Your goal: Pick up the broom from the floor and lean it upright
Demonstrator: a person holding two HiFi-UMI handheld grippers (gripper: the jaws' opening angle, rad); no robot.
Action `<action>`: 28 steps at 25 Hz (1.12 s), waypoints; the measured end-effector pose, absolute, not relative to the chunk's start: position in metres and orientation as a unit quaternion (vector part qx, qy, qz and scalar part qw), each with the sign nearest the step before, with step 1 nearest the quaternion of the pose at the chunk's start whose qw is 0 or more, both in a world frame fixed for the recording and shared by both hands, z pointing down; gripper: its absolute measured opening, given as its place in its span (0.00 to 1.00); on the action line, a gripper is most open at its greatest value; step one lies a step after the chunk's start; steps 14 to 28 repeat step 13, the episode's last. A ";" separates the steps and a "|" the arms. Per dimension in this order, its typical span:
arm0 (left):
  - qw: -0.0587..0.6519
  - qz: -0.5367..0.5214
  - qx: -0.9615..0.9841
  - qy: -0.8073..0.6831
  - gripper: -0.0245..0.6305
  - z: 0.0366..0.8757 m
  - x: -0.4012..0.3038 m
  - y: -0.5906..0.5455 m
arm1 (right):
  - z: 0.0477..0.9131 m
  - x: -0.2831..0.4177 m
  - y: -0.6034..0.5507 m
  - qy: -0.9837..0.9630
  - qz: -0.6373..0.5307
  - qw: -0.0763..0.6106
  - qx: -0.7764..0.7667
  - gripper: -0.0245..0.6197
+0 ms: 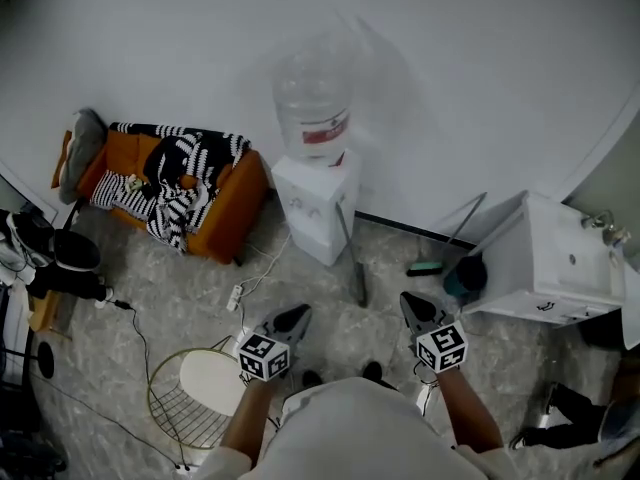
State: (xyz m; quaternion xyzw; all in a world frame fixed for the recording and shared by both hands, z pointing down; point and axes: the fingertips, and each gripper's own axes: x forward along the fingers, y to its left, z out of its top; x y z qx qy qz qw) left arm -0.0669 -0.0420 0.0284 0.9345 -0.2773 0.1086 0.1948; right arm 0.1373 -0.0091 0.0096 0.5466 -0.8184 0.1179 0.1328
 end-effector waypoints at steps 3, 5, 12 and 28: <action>0.198 0.104 0.934 -0.279 0.07 0.028 -0.065 -0.043 | 0.012 0.139 -0.008 -0.817 0.122 0.131 0.548 0.04; 0.198 0.102 0.934 -0.280 0.07 0.028 -0.063 -0.044 | 0.014 0.140 -0.008 -0.818 0.124 0.129 0.547 0.04; 0.197 0.099 0.934 -0.279 0.07 0.029 -0.050 -0.047 | 0.018 0.149 -0.012 -0.818 0.127 0.122 0.547 0.04; 0.197 0.099 0.934 -0.280 0.07 0.029 -0.050 -0.047 | 0.018 0.149 -0.012 -0.819 0.128 0.121 0.547 0.04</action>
